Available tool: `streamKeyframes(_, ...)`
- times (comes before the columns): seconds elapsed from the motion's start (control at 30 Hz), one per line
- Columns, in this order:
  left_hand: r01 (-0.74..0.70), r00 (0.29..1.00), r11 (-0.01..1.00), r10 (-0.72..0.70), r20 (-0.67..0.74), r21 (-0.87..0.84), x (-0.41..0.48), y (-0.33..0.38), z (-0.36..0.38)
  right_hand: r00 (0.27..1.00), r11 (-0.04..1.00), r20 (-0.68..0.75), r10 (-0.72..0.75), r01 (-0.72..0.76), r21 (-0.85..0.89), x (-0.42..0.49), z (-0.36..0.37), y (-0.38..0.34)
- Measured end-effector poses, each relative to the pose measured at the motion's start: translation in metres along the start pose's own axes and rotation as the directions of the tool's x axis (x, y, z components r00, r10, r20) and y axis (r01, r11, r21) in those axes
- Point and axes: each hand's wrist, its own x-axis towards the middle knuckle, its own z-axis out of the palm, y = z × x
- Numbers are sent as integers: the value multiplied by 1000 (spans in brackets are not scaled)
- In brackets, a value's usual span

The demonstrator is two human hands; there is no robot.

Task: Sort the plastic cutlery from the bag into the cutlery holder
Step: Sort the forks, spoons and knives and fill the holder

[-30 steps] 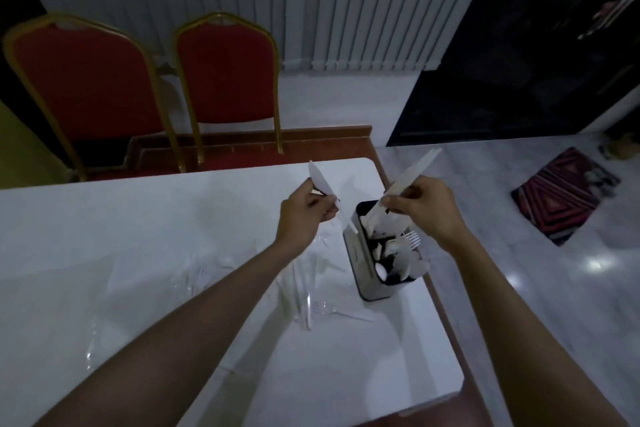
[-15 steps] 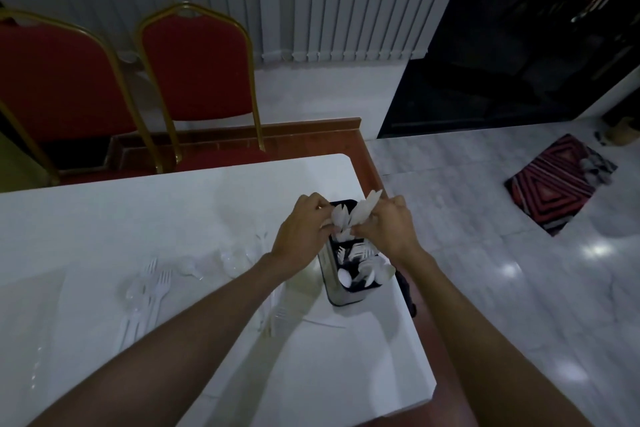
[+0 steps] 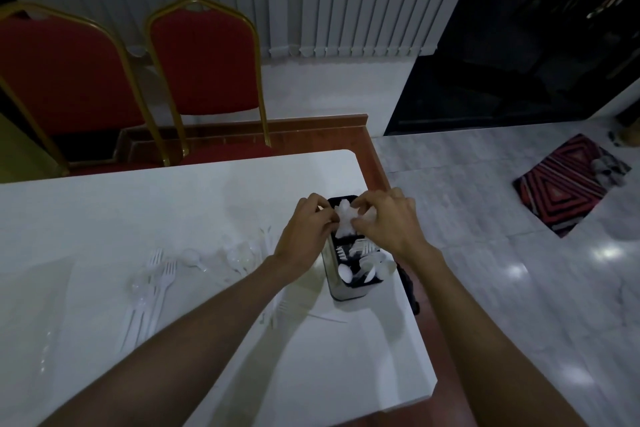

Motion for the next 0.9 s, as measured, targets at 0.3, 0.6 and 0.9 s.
streamKeyframes(0.3, 143, 990, 989, -144, -10, -25, -53, -65, -30, 914, 899, -305, -266, 350, 264, -41, 23, -74)
streamKeyframes(0.6, 702, 700, 711, -677, 228, -44, -125, -114, -27, 897, 996, 441, 44, -2, -94, -62, 159, -69)
streamKeyframes(0.9, 910, 411, 412, -877, 248, -49, -123, -117, 17, 895, 972, 384, 229, -231, -42, -70, 185, -58)
